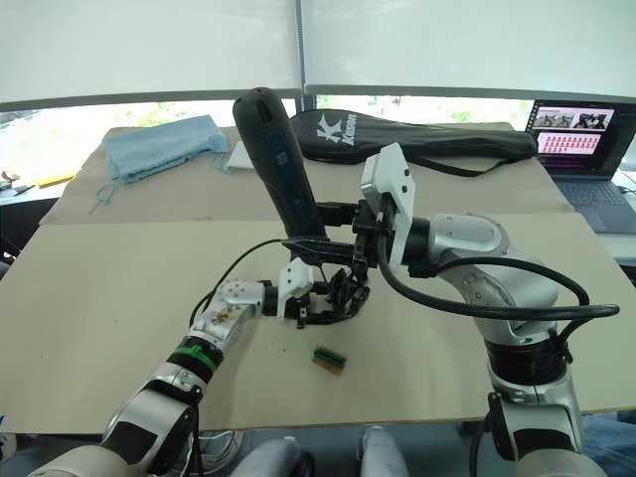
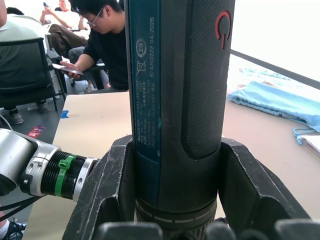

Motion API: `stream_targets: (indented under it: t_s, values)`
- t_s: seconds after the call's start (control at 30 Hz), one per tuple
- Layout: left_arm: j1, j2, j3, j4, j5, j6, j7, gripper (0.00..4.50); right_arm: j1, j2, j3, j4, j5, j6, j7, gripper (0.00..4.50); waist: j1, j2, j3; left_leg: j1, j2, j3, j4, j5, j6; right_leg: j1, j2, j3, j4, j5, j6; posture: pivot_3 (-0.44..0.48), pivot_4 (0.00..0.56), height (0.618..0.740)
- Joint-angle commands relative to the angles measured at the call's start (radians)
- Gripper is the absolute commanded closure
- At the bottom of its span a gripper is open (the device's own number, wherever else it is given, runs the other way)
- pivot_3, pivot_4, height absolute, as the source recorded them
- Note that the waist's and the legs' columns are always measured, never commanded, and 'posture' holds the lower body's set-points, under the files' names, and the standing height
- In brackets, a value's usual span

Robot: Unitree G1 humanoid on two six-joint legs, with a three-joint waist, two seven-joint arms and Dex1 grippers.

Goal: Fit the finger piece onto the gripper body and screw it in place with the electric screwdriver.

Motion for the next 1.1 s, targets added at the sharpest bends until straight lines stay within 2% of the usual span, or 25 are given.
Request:
stream_targets:
  t_s: [0.03, 0.57, 0.8, 1.1]
  values:
    - [-0.032, -0.007, 0.014, -0.016, -0.009, -0.009, 0.002, 2.2, -0.017, -0.009, -0.038, -0.043, 0.034, -0.014, 0.004, 2.62, 0.0, 0.0, 0.0, 0.0, 0.0, 0.0, 0.0, 0.0, 0.0, 0.0, 0.0, 0.0, 0.0, 0.0, 0.0, 0.0, 0.15, 0.736]
    - [-0.04, -0.011, 0.017, -0.002, -0.009, -0.015, 0.001, 2.2, -0.012, -0.025, -0.041, -0.053, 0.054, -0.016, -0.004, 2.62, 0.0, 0.0, 0.0, 0.0, 0.0, 0.0, 0.0, 0.0, 0.0, 0.0, 0.0, 0.0, 0.0, 0.0, 0.0, 0.0, 0.15, 0.736]
    - [-0.041, -0.013, 0.017, -0.005, -0.009, -0.014, 0.0, 2.2, 0.003, -0.023, -0.014, -0.039, -0.006, -0.065, 0.003, 2.62, 0.0, 0.0, 0.0, 0.0, 0.0, 0.0, 0.0, 0.0, 0.0, 0.0, 0.0, 0.0, 0.0, 0.0, 0.0, 0.0, 0.15, 0.736]
    - [-0.035, -0.01, 0.018, -0.008, -0.009, -0.013, 0.003, 2.2, -0.056, -0.013, -0.072, -0.058, 0.137, 0.048, -0.048, 2.62, -0.001, 0.0, 0.0, 0.0, 0.0, 0.0, 0.0, 0.0, 0.0, 0.0, 0.0, 0.0, 0.0, 0.0, 0.0, 0.0, 0.15, 0.736]
